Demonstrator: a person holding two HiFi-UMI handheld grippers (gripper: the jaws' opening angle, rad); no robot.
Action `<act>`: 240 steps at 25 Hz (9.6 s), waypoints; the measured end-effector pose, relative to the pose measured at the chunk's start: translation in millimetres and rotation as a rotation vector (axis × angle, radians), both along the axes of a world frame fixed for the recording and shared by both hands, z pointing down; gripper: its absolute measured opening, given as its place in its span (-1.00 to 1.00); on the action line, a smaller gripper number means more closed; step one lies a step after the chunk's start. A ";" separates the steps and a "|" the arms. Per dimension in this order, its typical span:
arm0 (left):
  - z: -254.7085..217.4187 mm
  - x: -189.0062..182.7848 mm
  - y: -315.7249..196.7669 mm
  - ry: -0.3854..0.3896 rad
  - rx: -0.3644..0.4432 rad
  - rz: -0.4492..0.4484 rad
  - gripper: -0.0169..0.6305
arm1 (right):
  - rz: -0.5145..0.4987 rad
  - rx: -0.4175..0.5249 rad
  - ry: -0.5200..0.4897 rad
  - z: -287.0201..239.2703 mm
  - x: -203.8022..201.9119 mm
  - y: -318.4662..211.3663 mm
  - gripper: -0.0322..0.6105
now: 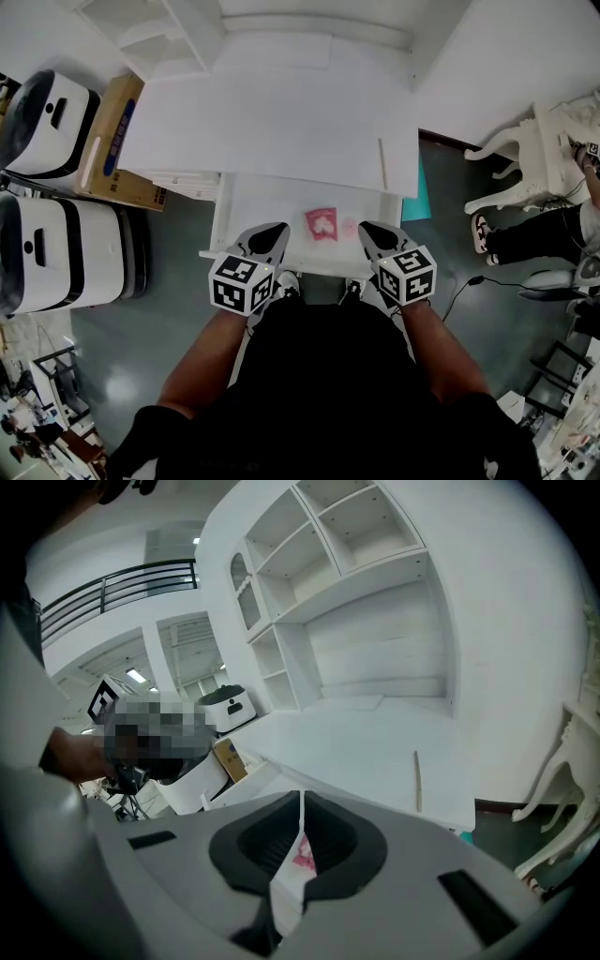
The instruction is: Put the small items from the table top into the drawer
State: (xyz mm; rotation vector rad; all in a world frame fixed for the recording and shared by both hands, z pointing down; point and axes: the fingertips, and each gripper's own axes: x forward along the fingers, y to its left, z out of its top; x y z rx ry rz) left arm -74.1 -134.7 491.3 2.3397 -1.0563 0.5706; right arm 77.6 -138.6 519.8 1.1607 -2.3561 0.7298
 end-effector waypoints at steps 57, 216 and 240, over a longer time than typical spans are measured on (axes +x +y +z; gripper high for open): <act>27.6 -27.7 11.3 -0.008 -0.127 -0.129 -0.92 | 0.315 -0.239 0.218 145.7 113.9 -161.0 -0.75; -21.6 45.2 177.7 0.063 0.024 0.075 -0.92 | 0.100 0.048 -0.166 -34.3 34.6 182.7 -0.82; -16.6 66.8 191.7 0.020 0.000 0.029 -0.92 | -0.005 0.039 -0.143 -24.8 50.7 186.9 -0.82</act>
